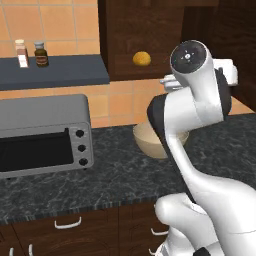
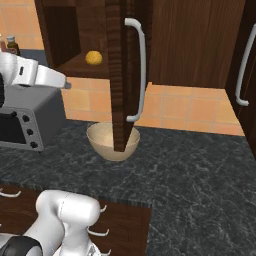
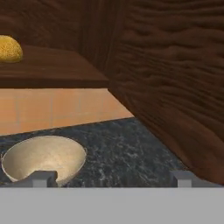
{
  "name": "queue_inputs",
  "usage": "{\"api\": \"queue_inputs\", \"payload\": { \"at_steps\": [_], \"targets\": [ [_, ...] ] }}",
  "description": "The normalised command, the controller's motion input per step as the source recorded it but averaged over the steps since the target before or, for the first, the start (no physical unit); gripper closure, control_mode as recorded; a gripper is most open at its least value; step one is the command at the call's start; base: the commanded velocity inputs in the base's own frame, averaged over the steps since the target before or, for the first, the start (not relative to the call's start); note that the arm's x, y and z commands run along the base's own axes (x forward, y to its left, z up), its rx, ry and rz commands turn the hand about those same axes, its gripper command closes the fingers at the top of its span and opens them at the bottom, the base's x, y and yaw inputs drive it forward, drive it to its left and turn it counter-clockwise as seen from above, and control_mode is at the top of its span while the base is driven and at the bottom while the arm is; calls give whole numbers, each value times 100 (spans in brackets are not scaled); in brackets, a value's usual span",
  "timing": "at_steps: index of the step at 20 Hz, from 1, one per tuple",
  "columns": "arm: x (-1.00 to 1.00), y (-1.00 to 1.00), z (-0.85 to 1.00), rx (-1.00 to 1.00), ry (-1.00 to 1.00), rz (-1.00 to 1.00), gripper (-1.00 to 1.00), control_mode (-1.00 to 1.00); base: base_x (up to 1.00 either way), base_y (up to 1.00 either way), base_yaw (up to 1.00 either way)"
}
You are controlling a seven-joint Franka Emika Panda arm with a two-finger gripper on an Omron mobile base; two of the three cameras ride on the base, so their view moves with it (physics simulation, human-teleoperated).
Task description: Open the cabinet, pick up the bread from the cabinet and place it in the basket. Then move the basket to the dining counter.
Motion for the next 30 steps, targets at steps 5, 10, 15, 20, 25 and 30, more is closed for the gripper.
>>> {"api": "queue_inputs", "payload": {
  "at_steps": [5,10,15,20,25,30],
  "targets": [
    [30,11,6,14,5,34,-100,-100,0,0,0],
    [88,-7,2,18,-4,21,-100,-100,0,0,0],
    [100,-4,-3,17,-4,28,-100,-100,0,0,0],
    [100,2,-35,3,-5,23,-100,-100,0,0,0],
    [100,24,-2,0,0,4,-100,-100,0,0,0],
    [89,7,0,0,3,1,-100,-100,0,0,0]
  ]
}}
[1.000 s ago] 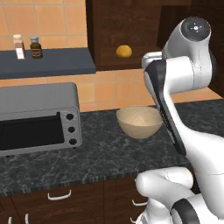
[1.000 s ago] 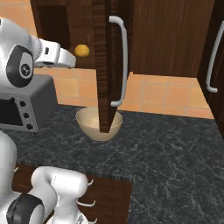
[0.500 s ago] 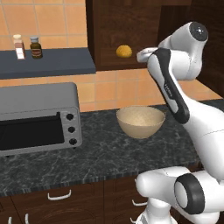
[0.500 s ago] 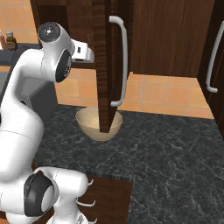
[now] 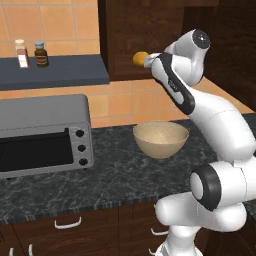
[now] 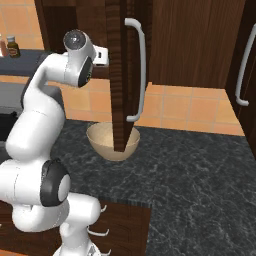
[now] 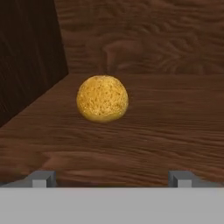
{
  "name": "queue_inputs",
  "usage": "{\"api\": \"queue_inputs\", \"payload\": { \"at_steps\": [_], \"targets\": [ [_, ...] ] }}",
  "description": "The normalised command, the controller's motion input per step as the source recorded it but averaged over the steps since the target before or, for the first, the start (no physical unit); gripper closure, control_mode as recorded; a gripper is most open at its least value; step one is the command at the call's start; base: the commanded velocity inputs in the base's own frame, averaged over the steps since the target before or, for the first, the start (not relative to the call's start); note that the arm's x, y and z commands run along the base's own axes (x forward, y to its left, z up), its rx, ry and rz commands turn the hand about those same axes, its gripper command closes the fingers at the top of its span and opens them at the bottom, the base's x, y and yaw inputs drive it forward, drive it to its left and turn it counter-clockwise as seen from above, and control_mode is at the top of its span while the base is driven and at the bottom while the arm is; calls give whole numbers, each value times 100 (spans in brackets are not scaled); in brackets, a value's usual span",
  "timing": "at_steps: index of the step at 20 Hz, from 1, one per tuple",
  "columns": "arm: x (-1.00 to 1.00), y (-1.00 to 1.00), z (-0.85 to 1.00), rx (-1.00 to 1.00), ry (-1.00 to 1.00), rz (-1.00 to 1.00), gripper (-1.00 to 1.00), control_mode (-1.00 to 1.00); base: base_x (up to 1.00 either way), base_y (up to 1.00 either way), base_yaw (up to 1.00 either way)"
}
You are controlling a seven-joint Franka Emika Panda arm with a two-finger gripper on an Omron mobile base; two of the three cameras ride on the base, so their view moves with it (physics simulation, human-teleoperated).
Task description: Open the cabinet, pick up the bread from the cabinet and place it in the basket. Then move the basket to the dining counter.
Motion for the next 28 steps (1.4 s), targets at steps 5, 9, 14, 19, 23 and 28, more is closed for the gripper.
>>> {"api": "queue_inputs", "payload": {
  "at_steps": [5,9,14,19,23,28],
  "targets": [
    [91,11,0,0,13,4,-100,-100,0,0,0],
    [74,13,0,0,19,4,-100,-100,0,0,0],
    [65,9,0,0,2,3,-100,-100,0,0,0],
    [21,18,0,0,0,1,-100,-100,0,0,0],
    [10,25,-4,0,0,0,-100,-100,0,0,0],
    [1,13,-20,0,0,0,-100,-100,0,0,0]
  ]
}}
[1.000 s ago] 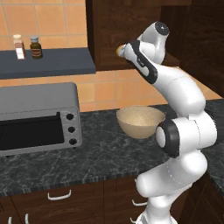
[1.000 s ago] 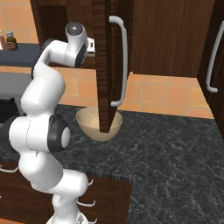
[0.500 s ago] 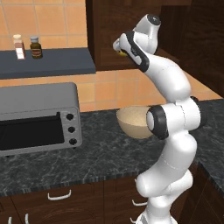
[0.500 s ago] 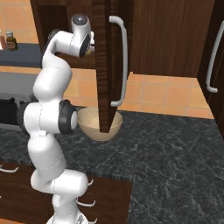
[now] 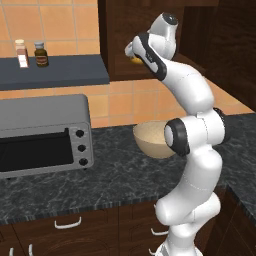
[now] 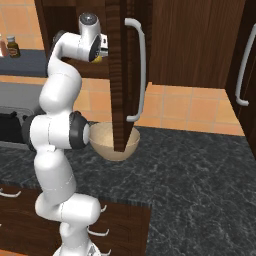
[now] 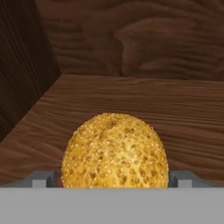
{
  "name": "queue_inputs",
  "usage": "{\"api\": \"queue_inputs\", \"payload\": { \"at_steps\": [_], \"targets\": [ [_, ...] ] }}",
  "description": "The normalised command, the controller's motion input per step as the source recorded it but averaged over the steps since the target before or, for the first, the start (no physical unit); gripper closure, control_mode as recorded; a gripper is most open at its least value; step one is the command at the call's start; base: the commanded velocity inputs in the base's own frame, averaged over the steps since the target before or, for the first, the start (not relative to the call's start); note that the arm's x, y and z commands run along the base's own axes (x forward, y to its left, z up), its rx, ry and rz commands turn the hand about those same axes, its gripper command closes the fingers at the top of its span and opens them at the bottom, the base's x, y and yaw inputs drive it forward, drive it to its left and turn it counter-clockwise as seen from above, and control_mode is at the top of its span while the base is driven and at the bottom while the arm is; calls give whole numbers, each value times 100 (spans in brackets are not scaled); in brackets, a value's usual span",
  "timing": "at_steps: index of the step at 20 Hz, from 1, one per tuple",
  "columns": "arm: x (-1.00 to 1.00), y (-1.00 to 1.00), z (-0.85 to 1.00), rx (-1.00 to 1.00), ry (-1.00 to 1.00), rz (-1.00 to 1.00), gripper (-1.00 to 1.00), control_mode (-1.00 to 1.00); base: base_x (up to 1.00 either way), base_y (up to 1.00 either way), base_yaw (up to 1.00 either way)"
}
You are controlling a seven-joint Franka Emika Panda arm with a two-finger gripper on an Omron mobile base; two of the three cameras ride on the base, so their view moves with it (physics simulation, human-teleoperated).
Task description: Open the cabinet, pick up the bread from the cabinet and place it in the basket. Then move the basket to the dining counter.
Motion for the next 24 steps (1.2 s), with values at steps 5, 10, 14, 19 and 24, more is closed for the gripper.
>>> {"api": "queue_inputs", "payload": {
  "at_steps": [5,10,14,19,24],
  "targets": [
    [0,6,-30,0,0,0,100,-100,0,0,0],
    [0,0,-4,0,0,0,100,-100,0,0,0],
    [-9,0,-3,0,-2,0,100,-100,0,0,0],
    [-27,0,-18,2,-18,0,100,-100,0,0,0],
    [-41,-1,-8,3,-22,-1,100,-100,0,0,0]
  ]
}}
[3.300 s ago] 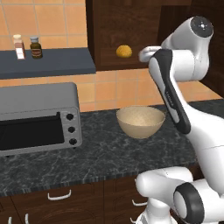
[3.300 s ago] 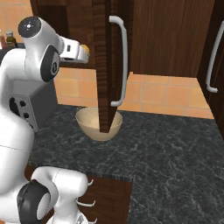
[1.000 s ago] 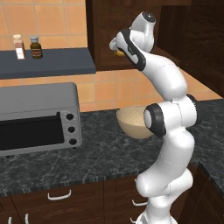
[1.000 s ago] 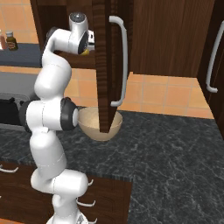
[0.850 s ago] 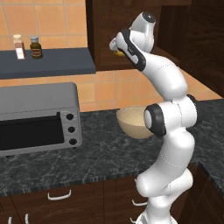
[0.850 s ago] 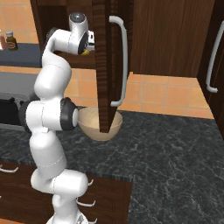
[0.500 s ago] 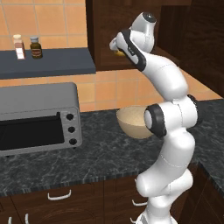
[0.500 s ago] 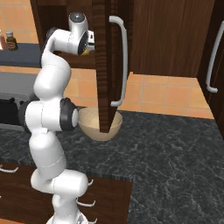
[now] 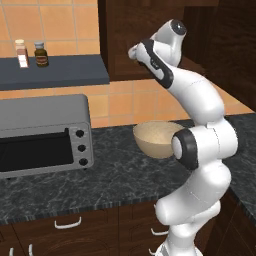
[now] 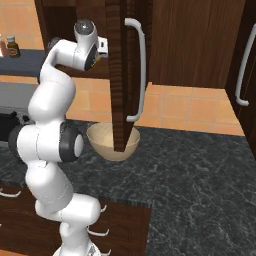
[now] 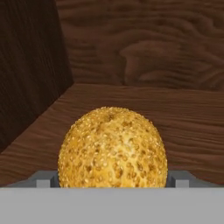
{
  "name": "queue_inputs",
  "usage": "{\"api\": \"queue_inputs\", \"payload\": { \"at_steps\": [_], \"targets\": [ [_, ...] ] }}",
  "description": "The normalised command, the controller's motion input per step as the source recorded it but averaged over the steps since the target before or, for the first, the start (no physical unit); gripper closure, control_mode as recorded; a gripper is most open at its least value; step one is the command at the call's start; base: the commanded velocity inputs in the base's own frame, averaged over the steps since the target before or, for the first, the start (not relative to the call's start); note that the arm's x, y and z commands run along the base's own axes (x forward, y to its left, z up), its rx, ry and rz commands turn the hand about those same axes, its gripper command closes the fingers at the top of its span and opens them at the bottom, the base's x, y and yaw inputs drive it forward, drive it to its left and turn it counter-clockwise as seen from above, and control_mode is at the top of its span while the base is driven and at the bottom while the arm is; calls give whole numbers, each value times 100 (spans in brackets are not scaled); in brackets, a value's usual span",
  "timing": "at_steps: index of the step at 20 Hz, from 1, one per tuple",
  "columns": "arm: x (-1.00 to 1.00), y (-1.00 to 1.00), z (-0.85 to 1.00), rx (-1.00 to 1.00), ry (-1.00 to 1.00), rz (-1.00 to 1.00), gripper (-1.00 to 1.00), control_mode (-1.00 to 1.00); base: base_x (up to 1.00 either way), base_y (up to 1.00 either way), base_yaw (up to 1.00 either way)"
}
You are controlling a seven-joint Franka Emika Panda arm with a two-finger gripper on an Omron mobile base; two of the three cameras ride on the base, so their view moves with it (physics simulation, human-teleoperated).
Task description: Open the cabinet, pick up the bread from the cabinet and place it in the basket. Then move the basket to the dining counter.
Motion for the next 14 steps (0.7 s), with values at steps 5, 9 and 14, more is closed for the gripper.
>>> {"api": "queue_inputs", "payload": {
  "at_steps": [5,9,14],
  "targets": [
    [-90,-3,28,0,0,-17,100,-100,0,0,0],
    [-100,-20,44,0,0,-20,100,-100,0,0,0],
    [-100,-20,34,3,8,-22,100,-100,0,0,0]
  ]
}}
